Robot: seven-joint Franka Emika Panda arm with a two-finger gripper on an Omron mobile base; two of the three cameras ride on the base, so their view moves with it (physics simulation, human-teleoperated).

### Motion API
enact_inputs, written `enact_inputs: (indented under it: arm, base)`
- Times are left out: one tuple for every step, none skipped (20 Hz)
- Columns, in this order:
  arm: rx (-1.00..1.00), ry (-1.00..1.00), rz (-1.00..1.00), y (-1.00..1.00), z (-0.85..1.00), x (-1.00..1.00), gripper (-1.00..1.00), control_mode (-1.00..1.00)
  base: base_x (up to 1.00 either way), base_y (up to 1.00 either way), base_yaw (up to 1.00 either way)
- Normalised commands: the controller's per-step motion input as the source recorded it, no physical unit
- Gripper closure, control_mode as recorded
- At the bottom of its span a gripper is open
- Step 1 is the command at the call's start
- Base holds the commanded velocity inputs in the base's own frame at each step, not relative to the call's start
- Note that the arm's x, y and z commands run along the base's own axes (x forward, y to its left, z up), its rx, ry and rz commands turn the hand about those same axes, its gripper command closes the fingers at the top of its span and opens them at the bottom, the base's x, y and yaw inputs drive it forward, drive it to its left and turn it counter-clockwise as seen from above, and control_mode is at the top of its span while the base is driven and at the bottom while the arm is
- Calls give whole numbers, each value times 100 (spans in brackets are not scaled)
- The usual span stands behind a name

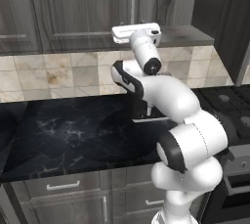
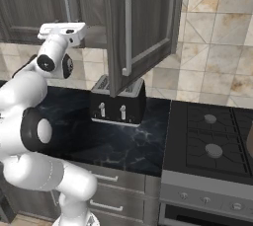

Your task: Open the cabinet and move the ladle to the pot. Then close the cabinet.

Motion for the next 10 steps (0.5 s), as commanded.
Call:
enact_inputs:
  arm:
    - [0, 0, 0, 0, 0, 35, -100, -100]
    - [0, 0, 0, 0, 0, 30, -100, -100]
    - [0, 0, 0, 0, 0, 29, -100, -100]
    - [0, 0, 0, 0, 0, 29, -100, -100]
    - [0, 0, 0, 0, 0, 27, -100, -100]
    - [0, 0, 0, 0, 0, 28, -100, -100]
    - [0, 0, 0, 0, 0, 26, -100, -100]
    - [0, 0, 0, 0, 0, 25, 100, -100]
    - [0, 0, 0, 0, 0, 26, 100, -100]
    - [0, 0, 0, 0, 0, 23, 100, -100]
  base:
    - [0, 0, 0]
    - [0, 0, 0]
    - [0, 0, 0]
    - [0, 0, 0]
    - [0, 0, 0]
    - [0, 0, 0]
    - [0, 0, 0]
    - [0, 0, 0]
    - [0, 0, 0]
    - [0, 0, 0]
